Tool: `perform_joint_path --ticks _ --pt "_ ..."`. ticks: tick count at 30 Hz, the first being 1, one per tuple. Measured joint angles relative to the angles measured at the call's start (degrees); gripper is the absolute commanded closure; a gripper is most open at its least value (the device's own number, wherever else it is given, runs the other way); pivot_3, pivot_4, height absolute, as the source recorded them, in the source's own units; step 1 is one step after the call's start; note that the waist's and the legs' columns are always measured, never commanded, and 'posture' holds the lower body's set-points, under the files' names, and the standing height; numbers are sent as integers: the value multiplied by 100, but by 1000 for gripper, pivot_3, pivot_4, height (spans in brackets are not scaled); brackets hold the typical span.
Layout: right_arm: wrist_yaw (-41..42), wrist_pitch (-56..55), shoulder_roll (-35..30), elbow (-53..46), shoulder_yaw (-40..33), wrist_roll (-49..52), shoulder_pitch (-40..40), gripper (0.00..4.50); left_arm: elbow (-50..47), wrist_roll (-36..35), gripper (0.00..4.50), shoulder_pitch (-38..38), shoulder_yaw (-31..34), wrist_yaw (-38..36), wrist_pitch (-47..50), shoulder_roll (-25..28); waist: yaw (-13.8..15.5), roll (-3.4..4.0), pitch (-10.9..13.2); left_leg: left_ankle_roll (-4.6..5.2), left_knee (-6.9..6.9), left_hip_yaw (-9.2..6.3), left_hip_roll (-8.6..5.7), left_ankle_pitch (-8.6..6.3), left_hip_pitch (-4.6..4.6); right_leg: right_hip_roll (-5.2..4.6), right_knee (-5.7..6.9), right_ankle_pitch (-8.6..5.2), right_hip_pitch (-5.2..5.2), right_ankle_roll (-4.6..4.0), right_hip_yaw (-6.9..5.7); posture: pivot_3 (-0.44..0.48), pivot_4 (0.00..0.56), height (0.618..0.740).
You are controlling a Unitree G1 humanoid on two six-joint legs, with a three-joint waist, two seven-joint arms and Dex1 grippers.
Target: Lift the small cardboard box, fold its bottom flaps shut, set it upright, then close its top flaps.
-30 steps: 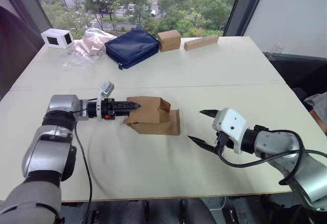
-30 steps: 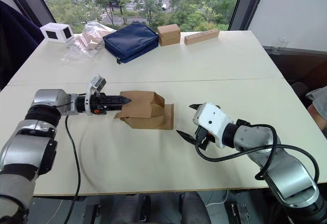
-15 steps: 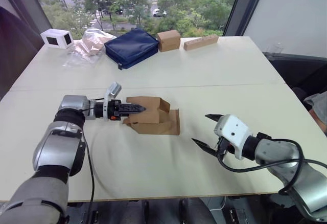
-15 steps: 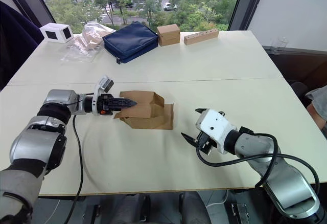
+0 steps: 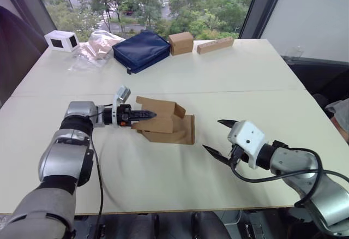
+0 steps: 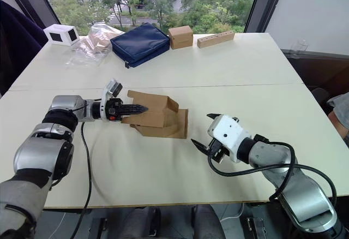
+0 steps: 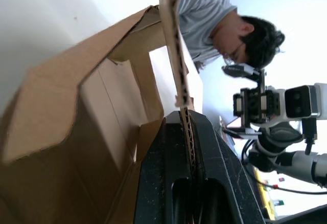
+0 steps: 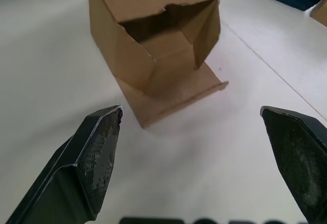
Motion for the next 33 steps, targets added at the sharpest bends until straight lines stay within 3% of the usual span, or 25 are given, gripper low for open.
perform_joint_path --ticks 2,6,10,15,24,33 --pt "-251 90 662 124 -527 527 -299 0 -169 -17 4450 -34 212 112 -374 50 -5 -7 4 -3 3 1 6 1 -1 0 1 0 -2 0 0 0 150 740" --pt "-917 247 1302 618 -1427 1285 -1236 1080 -827 -205 4500 -401 779 610 -1035 155 14 -6 4 -4 2 2 0 1 -1 -8 5 1 -4 1 0 0 150 740" --pt "-1655 234 1878 1170 -1702 1662 -2380 2504 -1719 -631 4500 -602 1274 1019 -1004 116 -18 6 -3 -3 -2 13 -8 1 2 -17 16 1 -12 2 7 0 150 740" --pt "-2051 -35 2069 2192 -1594 1585 -3684 4475 -2460 -1036 4500 -278 1514 1397 -788 16 -55 7 -2 -7 -4 15 -4 3 1 -9 28 1 -25 1 13 0 150 740" --pt "-1790 -380 2291 3140 -602 1175 -4283 4475 -3315 -1628 4500 -163 1622 1628 -432 89 -51 7 -2 -7 -5 16 -6 4 -1 -11 27 1 -26 1 14 0 150 740" --pt "-1691 -666 2456 3498 -427 973 -4578 4475 -3540 -1860 4500 27 1514 1511 -192 239 -62 8 -1 -14 -5 15 -6 7 -1 -10 27 1 -26 1 13 0 150 740"
